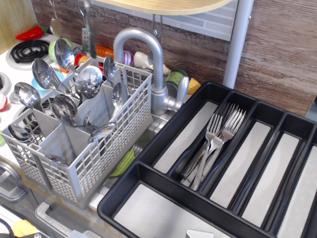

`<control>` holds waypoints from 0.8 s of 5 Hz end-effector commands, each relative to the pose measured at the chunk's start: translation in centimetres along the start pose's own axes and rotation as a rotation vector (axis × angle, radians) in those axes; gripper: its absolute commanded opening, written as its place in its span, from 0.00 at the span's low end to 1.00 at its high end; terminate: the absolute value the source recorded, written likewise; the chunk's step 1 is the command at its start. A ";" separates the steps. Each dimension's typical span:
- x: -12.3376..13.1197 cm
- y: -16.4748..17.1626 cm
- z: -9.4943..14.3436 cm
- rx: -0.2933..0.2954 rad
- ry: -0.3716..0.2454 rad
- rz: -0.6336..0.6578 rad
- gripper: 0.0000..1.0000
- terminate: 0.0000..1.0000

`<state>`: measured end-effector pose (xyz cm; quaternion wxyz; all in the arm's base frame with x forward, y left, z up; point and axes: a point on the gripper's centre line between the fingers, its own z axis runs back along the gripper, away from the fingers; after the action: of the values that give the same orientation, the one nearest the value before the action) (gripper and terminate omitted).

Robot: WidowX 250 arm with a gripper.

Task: Put fork from basket to tray

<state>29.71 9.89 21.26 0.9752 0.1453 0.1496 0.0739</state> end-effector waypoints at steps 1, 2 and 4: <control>-1.4 -2.4 1.3 -0.089 0.029 0.064 0.00 0.00; -1.0 -4.8 0.8 -0.120 0.114 0.067 0.00 0.00; 0.4 -9.0 -2.4 -0.320 0.313 -0.037 0.00 0.00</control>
<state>31.11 1.21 13.60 0.9353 -0.0383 0.3410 0.0868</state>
